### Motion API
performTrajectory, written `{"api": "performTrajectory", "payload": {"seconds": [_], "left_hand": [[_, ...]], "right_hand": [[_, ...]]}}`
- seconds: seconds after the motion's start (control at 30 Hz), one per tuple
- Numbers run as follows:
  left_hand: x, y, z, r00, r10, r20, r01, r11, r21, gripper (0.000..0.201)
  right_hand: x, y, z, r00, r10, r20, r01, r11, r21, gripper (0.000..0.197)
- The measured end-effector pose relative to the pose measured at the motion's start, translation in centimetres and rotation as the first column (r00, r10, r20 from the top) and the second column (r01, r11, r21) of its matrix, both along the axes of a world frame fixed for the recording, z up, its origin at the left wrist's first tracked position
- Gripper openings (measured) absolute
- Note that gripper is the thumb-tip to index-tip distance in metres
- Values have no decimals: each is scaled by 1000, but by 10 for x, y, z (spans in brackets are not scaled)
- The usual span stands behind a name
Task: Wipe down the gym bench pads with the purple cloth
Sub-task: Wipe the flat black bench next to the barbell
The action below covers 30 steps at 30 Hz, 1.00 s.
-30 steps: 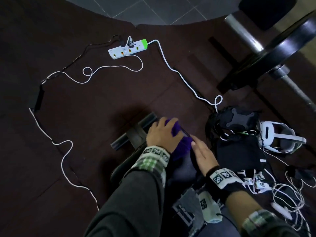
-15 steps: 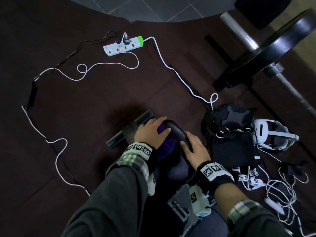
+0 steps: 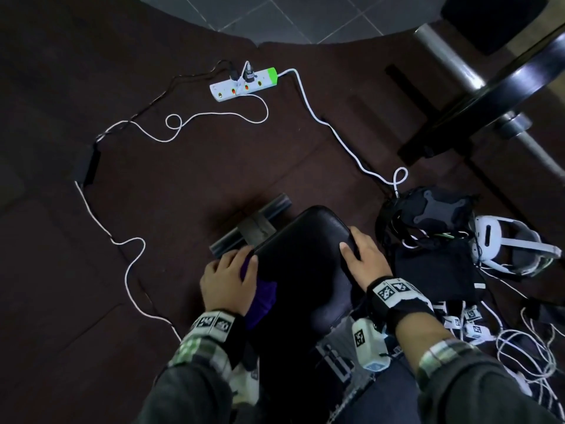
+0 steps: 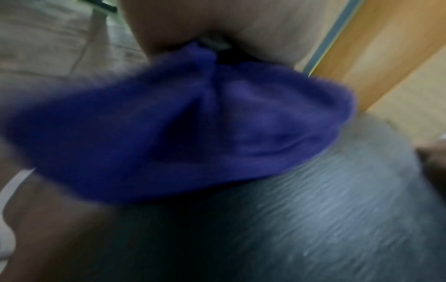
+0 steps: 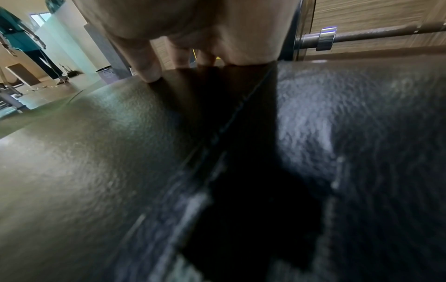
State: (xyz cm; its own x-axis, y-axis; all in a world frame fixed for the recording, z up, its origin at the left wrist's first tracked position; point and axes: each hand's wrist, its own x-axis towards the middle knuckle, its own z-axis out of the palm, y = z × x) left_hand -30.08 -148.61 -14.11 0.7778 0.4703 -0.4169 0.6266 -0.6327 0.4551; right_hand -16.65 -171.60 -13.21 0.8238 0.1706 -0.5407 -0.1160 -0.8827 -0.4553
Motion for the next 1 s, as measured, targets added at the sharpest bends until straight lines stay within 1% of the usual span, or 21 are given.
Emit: {"api": "performTrajectory", "payload": {"seconds": [0.07,0.13,0.2,0.23,0.3,0.33,0.37,0.4,0.43,0.47,0.5,0.6,0.67,0.7,0.77,0.8,0.87,0.93,1.0], "left_hand": [[20,-8,2,996,-87,30,87,996,8,61],[35,-11,4,986,-169,6,169,986,-13,58],[33,-5,0,987,-158,-6,158,986,-54,49],[26,-1,0,992,-128,11,128,989,-68,49],[0,8,1,998,-34,55,38,997,-69,58],[-17,10,1,997,44,68,-38,996,-79,61],[-34,12,2,988,147,56,-140,984,-110,57],[-50,11,1,964,265,36,-256,953,-160,48],[-64,8,0,927,375,8,-364,907,-212,40],[-74,2,0,891,454,-3,-440,862,-254,38],[-80,-3,-1,870,493,16,-469,837,-283,39],[-72,-8,-4,839,528,133,-461,818,-343,40],[-57,-2,-9,836,527,153,-465,829,-311,44],[-50,1,-8,834,530,151,-471,828,-304,49],[-38,7,-6,813,565,143,-503,804,-319,58],[-35,8,-6,809,574,129,-517,799,-307,59],[-36,4,-5,814,576,79,-539,798,-271,52],[-44,-6,-5,798,598,73,-567,786,-246,49],[-57,-23,-4,747,658,95,-625,744,-234,52]], "right_hand": [[0,0,1,1000,-3,4,3,1000,3,55],[-1,0,1,1000,3,13,-3,1000,-1,55],[-3,1,2,1000,5,14,-5,1000,-3,55],[-3,1,2,1000,4,15,-4,1000,-1,55],[-4,1,2,1000,1,24,-1,1000,-9,54],[-4,1,2,1000,3,29,-3,1000,-14,54],[-4,1,1,999,5,33,-5,1000,-15,54],[-4,1,0,999,6,38,-5,1000,-16,54],[-4,1,-1,999,4,42,-3,1000,-17,54],[-4,1,-1,999,1,46,-1,1000,-16,54],[-6,1,-2,998,1,59,0,1000,-9,54],[-13,1,-1,980,32,199,-39,999,30,59],[-26,1,3,958,110,265,-106,994,-28,67],[-35,0,5,950,165,264,-149,986,-79,70],[-57,-4,10,930,266,255,-234,961,-146,74],[-69,-7,11,914,307,266,-271,949,-165,75],[-91,-14,13,889,372,267,-326,924,-201,78],[-112,-24,14,881,430,198,-385,894,-229,85],[-131,-34,14,878,468,100,-435,867,-244,90]]}}
